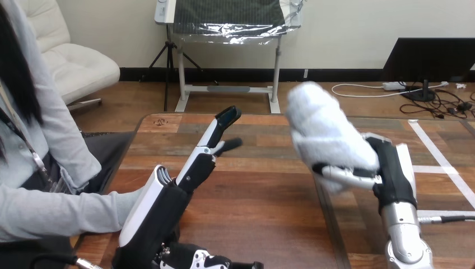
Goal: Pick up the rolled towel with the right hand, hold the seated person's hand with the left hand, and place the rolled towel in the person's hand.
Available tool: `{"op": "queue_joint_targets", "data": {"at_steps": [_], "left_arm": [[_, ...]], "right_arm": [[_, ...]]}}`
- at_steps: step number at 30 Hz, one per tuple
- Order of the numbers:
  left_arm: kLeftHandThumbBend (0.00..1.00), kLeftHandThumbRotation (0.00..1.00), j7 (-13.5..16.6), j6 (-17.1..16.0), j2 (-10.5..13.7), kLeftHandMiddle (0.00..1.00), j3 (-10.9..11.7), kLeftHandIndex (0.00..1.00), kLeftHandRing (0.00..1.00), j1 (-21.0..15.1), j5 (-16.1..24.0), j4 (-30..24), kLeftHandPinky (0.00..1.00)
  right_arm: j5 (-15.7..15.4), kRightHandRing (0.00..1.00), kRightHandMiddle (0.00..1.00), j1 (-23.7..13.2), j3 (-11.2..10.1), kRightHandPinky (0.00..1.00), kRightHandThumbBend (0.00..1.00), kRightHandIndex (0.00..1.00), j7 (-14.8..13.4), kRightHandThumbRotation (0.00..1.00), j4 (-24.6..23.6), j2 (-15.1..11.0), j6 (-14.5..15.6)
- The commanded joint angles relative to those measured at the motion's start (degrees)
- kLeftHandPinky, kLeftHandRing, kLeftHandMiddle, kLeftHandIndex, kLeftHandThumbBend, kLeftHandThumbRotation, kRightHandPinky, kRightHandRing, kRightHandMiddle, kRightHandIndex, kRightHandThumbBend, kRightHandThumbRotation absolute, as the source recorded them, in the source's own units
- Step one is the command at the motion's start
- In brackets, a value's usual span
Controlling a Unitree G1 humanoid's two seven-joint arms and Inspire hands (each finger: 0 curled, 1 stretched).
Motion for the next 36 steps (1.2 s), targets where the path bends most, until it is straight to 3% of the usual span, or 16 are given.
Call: {"op": "queue_joint_targets", "data": {"at_steps": [1, 15, 24, 36], "left_arm": [[1.0, 0.46, 0.16, 0.47, 0.72, 1.0, 1.03, 1.0, 1.0, -3.52, 0.2, 0.64, 0.96], [1.0, 0.44, 0.72, 2.37, 1.81, 1.0, 2.84, 1.0, 1.0, -3.16, 0.48, 0.45, 1.0], [1.0, 0.46, 4.05, 0.98, 1.47, 1.0, 7.88, 1.0, 1.0, -3.19, 7.18, 0.52, 0.98], [1.0, 0.4, 5.8, 3.51, 3.81, 1.0, 11.3, 0.99, 0.99, -2.19, 9.98, -1.96, 0.96]], "right_arm": [[2.43, 0.27, 0.38, -1.96, -1.8, 0.23, 0.82, 0.39, 1.53, 0.0, -4.83, 1.22, -5.54], [8.43, 0.27, 0.37, -0.07, -4.08, 0.24, 0.78, 0.38, 10.28, 0.0, -7.44, 4.58, -12.84], [12.03, 0.26, 0.35, 1.4, -4.91, 0.23, 0.76, 0.38, 15.43, 0.0, -9.52, 6.66, -15.73], [15.38, 0.24, 0.34, 3.8, -5.71, 0.21, 0.74, 0.38, 20.66, 0.0, -12.85, 8.9, -18.27]]}}
